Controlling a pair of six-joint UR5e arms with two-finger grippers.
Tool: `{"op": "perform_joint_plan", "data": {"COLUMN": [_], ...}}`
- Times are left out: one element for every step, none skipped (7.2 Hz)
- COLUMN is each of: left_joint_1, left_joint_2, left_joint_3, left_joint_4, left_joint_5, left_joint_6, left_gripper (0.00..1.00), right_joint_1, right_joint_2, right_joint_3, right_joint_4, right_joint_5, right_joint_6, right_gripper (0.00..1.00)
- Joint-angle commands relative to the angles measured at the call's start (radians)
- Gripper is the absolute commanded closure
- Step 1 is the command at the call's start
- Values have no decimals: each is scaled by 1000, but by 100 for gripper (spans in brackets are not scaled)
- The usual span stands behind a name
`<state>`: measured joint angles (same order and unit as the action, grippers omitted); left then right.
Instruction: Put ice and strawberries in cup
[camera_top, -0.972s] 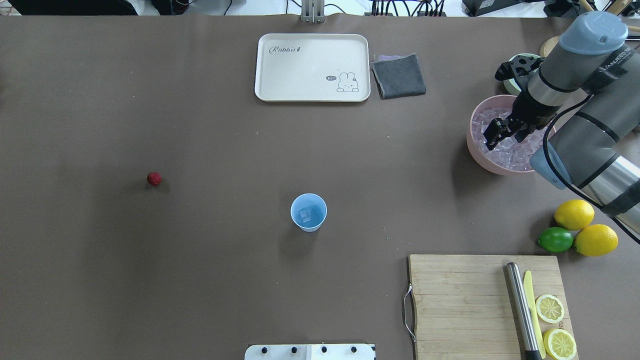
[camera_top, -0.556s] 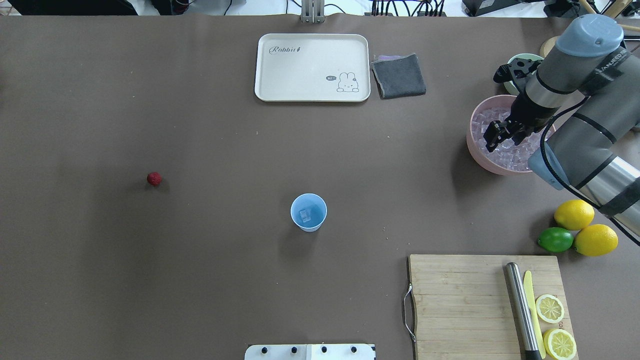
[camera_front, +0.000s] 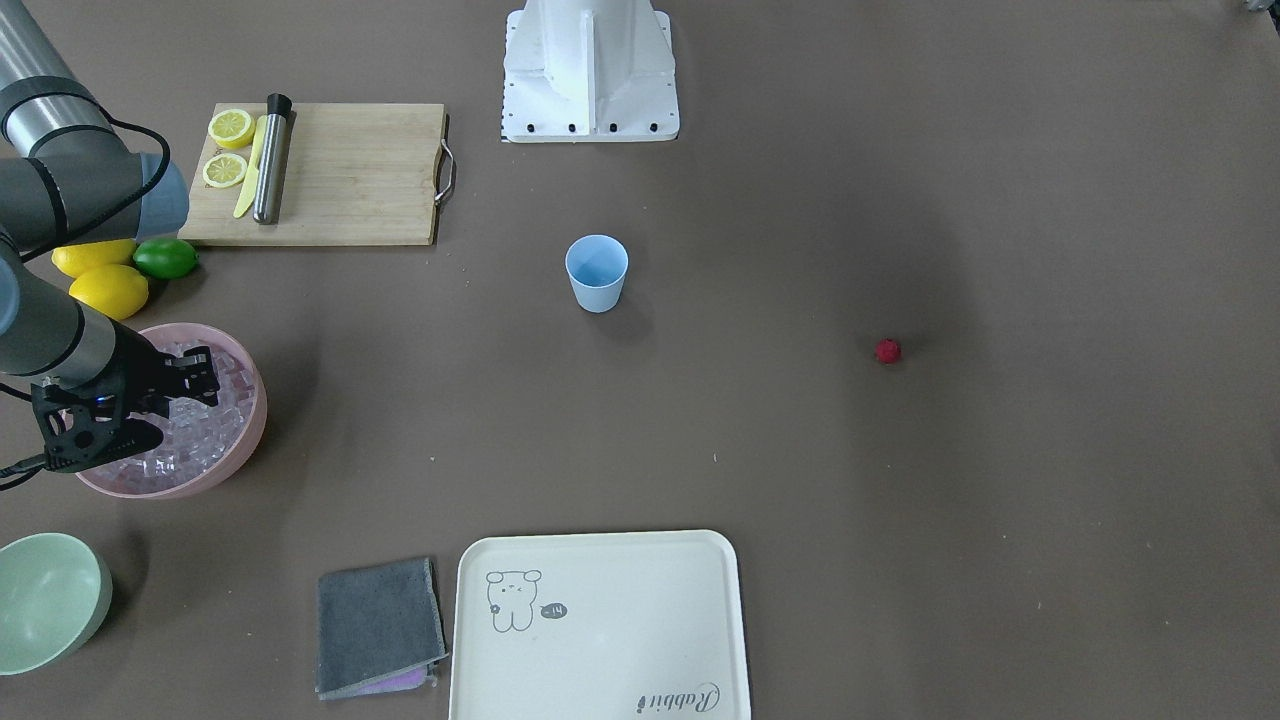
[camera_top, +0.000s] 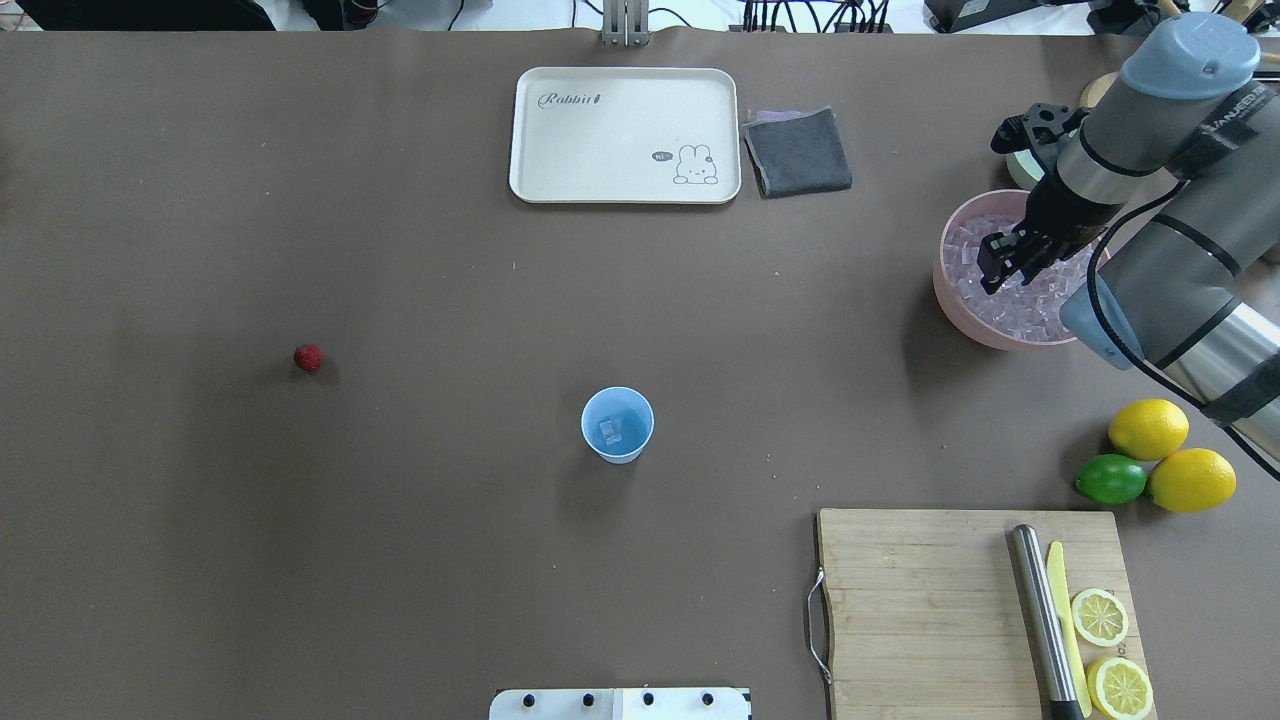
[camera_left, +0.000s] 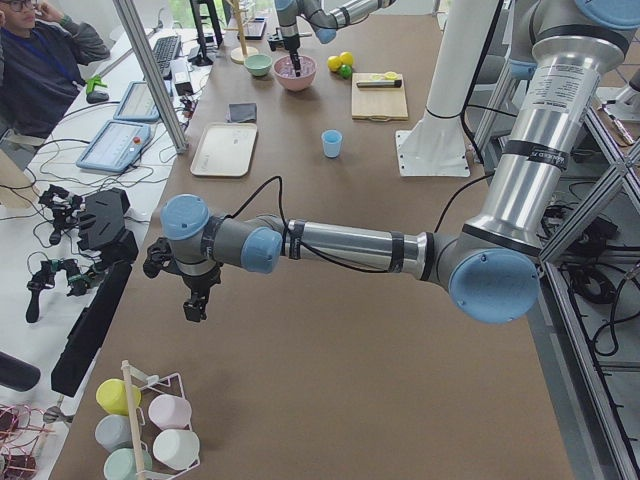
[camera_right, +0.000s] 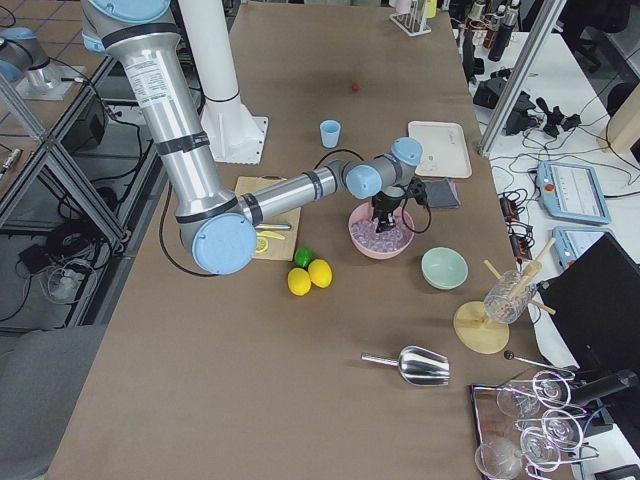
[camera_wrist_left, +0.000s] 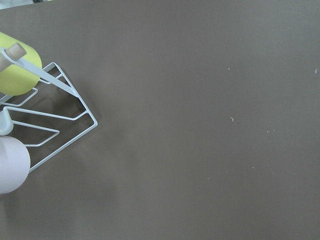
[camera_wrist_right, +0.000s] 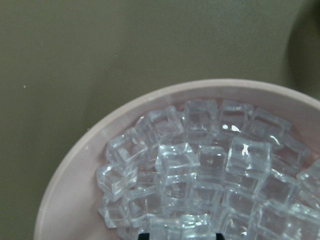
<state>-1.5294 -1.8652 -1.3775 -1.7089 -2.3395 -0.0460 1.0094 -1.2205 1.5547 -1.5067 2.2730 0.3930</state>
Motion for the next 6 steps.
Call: {"op": "perform_joint_plan", "data": {"left_joint_1": [0,0,0,0,0,0], "left_joint_2": [0,-2,-2,0,1,6], "left_joint_3": [0,0,0,0,-2,3], "left_joint_4": [0,0,0,0,0,-18], "left_joint_5": [0,0,0,0,-1,-1], "left_joint_6": [0,0,0,0,0,-2], "left_gripper": [2,2,2,2,2,2], "right_joint_1": [38,47,66,69,23,-61], "right_joint_2": [2,4,54,159,255,315], "right_joint_3": [63,141,204,229,225,219], "right_joint_4": [-64,-123,-213,-299,-306,-252], "right_joint_5": [23,28,66,121,137,126], "right_joint_6": [-3,-5,-5,22,176,348], "right_gripper": [100,100,100,100,100,100]}}
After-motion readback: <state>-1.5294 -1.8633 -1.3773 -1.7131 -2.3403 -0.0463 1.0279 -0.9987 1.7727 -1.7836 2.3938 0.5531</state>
